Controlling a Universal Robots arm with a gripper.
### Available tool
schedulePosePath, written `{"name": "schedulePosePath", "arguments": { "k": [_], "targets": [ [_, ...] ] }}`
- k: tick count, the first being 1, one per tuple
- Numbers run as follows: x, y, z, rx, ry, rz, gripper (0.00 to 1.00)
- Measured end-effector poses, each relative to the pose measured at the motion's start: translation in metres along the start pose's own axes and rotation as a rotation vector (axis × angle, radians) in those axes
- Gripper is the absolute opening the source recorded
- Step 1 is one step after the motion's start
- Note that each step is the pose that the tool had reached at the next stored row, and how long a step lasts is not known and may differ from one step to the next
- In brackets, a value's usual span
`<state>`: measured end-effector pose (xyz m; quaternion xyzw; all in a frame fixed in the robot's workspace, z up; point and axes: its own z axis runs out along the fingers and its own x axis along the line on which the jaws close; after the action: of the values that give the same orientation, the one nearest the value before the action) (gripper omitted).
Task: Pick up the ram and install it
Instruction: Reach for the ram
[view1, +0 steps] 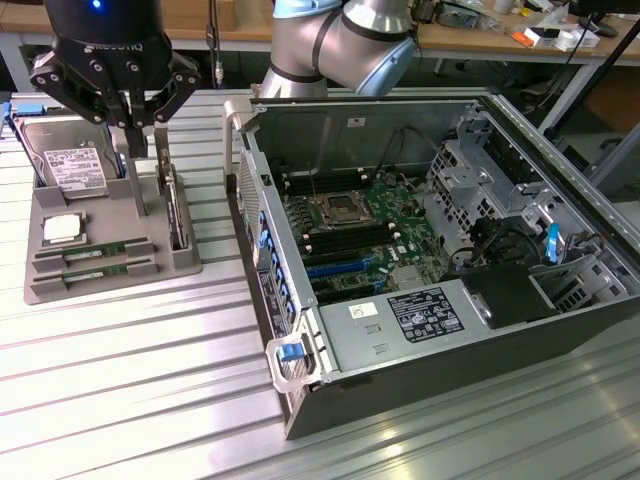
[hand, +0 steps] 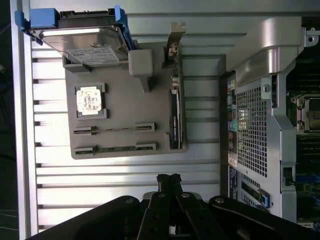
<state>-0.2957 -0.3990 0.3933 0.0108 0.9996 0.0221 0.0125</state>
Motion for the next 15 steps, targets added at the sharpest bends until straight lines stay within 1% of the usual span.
{"name": "schedulePosePath", "arguments": {
  "k": [7,10,15],
  "targets": [
    [0.011,-0.0002,-0.0003,0.0,0.0001,0.0,0.11],
    [0.018,-0.0004,-0.0004,-0.0002,0.0,0.0,0.11],
    [0.024,-0.0005,-0.0006,-0.0006,0.0001,0.0,0.11]
  ]
}}
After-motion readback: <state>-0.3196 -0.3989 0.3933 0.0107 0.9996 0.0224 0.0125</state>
